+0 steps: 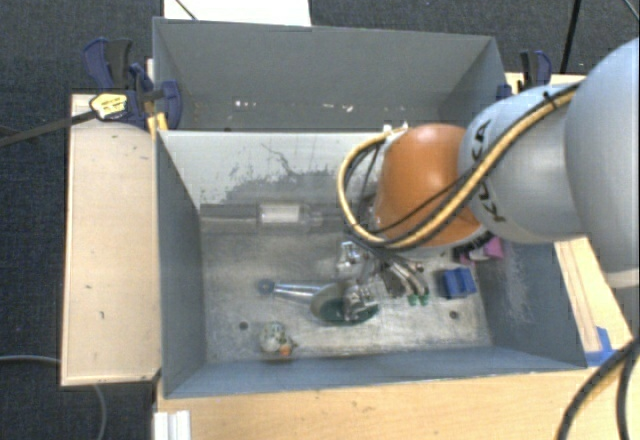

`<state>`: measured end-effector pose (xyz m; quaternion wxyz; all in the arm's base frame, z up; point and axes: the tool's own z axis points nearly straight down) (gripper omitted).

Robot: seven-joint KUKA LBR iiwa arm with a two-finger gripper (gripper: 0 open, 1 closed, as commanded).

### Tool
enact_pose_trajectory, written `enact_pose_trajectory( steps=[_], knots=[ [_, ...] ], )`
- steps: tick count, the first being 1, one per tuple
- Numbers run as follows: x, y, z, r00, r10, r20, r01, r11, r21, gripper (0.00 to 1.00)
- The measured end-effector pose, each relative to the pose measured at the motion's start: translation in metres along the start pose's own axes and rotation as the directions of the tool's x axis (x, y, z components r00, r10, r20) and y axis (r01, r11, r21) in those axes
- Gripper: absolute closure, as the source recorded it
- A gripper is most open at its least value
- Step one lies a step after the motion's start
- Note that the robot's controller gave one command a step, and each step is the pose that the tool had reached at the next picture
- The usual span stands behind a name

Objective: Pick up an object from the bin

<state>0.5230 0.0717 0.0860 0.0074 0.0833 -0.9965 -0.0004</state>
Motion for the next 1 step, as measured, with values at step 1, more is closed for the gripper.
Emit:
enact_pose_trajectory(
  steps=[1],
  knots=[
    [-0.0003,-0.0036,-0.1894,0.980,-0.196,0.025,0.196,0.981,0.007,1.00]
  ],
)
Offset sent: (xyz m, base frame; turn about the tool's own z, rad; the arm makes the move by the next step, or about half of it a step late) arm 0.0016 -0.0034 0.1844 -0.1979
